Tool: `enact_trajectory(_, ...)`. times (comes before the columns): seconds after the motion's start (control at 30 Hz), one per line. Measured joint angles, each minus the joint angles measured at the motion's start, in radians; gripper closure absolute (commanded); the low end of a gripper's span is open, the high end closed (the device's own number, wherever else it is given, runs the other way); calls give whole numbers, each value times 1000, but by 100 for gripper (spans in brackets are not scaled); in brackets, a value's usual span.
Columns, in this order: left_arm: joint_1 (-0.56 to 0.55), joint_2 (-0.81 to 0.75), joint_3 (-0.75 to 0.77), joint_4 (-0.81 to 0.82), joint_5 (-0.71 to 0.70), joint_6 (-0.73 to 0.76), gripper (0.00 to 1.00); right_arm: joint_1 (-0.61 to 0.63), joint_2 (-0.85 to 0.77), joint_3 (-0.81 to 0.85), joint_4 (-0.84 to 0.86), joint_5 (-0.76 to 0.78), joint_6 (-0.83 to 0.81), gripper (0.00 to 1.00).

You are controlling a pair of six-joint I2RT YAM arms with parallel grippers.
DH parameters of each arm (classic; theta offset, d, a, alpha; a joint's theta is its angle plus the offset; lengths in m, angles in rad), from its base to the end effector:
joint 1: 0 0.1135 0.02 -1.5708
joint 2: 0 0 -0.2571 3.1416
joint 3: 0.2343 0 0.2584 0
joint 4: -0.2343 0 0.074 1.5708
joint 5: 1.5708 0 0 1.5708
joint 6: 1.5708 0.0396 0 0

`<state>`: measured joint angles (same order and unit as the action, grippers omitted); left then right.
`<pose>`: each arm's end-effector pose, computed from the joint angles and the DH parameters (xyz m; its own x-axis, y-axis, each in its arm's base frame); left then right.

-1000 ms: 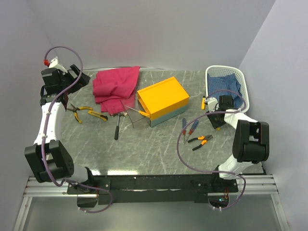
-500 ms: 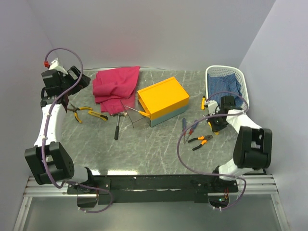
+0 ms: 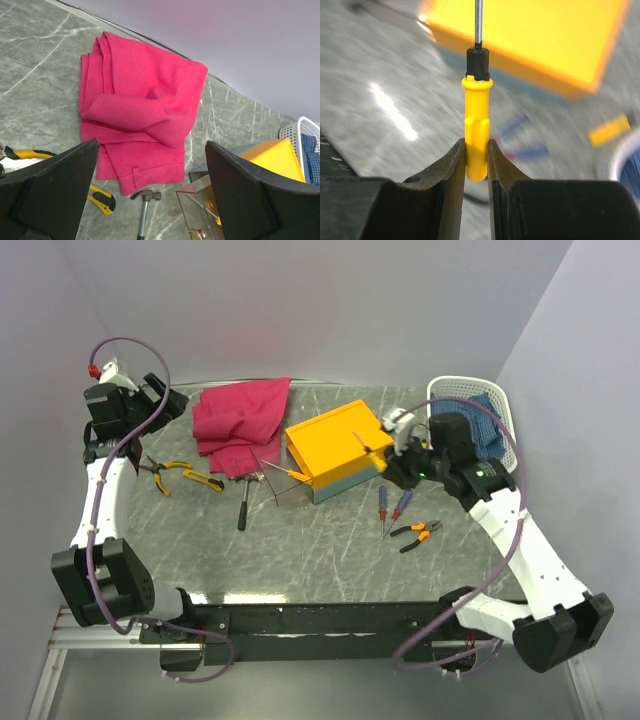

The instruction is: Sort the tools into containers

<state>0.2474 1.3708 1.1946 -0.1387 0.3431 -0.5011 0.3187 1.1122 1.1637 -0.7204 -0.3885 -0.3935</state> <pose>0.3258 0.0686 0.3460 -0.3016 -0.5428 -0.7839 -0.0745 0.8331 -0.5481 0.2241 0.0897 0.3483 -0.3245 -0.4807 -0.8146 -0.7542 0.6512 -0.0838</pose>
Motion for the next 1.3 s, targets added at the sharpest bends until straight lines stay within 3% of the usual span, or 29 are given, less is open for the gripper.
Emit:
enact_trajectory(0.13,0,-15,0,-1,0,-6,5,172,101,124,78,-34,97,100)
enact_trajectory(0.37,0,-100,-1,-1,0,-7,4,323,409,346,161,-9,183,100)
enact_trajectory(0.57,0,-206,-50,-1,-4,0,3,385,616,500,163,31,202,100)
enact_trajectory(0.93,19,-289,-101,1,-11,10,3,393,694,497,165,72,222,96)
enact_trajectory(1.03,21,-291,-111,3,-11,9,2,402,707,497,168,74,228,86)
enact_trajectory(1.07,21,-291,-114,2,-11,8,2,406,712,497,168,74,230,71)
enact_trajectory(1.17,21,-291,-122,4,-11,8,2,415,735,497,169,88,247,50)
enact_trajectory(1.3,23,-291,-123,5,-11,8,3,418,742,485,173,120,256,47)
